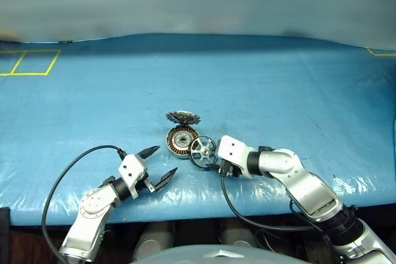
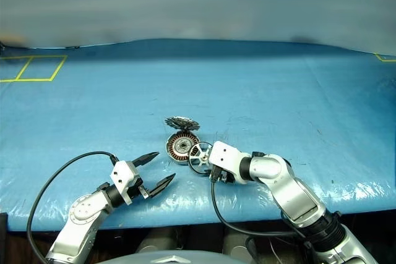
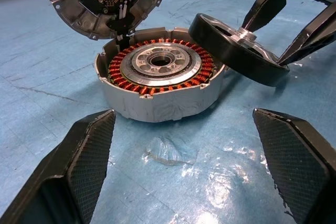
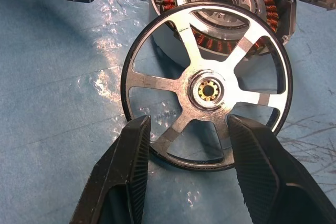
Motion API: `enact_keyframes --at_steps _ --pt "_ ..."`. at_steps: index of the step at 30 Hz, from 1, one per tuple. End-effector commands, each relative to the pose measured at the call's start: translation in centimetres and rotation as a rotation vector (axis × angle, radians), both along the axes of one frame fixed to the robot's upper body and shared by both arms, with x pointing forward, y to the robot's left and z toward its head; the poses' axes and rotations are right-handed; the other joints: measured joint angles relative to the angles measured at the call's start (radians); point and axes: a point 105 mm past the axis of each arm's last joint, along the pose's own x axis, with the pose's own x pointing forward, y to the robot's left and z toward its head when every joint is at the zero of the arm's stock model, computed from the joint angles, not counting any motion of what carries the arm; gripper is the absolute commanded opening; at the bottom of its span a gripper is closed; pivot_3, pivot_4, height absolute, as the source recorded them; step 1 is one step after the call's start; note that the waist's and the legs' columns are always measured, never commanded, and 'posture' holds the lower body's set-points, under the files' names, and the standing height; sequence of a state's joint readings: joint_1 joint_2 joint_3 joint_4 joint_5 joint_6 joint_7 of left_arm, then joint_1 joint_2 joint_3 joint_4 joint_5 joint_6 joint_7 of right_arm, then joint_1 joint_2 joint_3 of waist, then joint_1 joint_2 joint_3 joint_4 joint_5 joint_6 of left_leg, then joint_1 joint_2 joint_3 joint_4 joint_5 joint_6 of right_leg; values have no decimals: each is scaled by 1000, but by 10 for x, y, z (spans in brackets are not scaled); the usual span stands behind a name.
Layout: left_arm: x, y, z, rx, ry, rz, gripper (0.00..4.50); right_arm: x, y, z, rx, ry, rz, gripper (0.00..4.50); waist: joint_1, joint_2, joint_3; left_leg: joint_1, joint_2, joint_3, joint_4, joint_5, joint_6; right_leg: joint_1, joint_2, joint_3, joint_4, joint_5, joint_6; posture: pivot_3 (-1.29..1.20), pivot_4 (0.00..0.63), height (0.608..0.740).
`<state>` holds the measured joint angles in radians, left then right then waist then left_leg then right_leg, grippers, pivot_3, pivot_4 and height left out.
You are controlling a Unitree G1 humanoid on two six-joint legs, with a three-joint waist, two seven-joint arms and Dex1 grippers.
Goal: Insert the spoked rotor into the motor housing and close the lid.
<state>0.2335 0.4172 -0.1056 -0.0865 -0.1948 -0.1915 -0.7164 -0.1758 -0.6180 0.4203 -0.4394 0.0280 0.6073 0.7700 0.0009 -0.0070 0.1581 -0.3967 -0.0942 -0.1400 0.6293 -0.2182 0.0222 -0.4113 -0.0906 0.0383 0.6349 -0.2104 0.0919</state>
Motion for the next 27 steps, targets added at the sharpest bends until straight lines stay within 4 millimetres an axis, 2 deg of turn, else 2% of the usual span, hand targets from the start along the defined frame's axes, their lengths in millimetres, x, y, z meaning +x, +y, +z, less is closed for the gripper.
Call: enact_keyframes --at_steps 1,13,18,19,27 --pt "1 0 6 7 -25 -5 4463 3 2 10 37 -31 -16 2421 0 0 0 0 0 0 0 0 0 0 0 0 0 0 0 0 150 740" --pt "1 2 5 10 -23 3 4463 11 2 -2 29 -1 -78 2421 0 0 0 0 0 0 0 0 0 0 0 0 0 0 0 0 150 740" --pt "0 1 5 9 -21 4 4463 8 3 -2 47 21 -76 1248 0 0 -1 1 0 0 0 0 0 0 0 0 0 0 0 0 150 740" --pt "0 1 4 8 -21 4 4463 8 3 -1 48 21 -77 1154 0 0 -1 1 0 0 0 0 0 0 0 0 0 0 0 0 150 740" --pt "-1 1 4 5 -17 2 4463 3 2 10 106 27 -53 1154 0 0 -1 1 0 0 0 0 0 0 0 0 0 0 0 0 150 740"
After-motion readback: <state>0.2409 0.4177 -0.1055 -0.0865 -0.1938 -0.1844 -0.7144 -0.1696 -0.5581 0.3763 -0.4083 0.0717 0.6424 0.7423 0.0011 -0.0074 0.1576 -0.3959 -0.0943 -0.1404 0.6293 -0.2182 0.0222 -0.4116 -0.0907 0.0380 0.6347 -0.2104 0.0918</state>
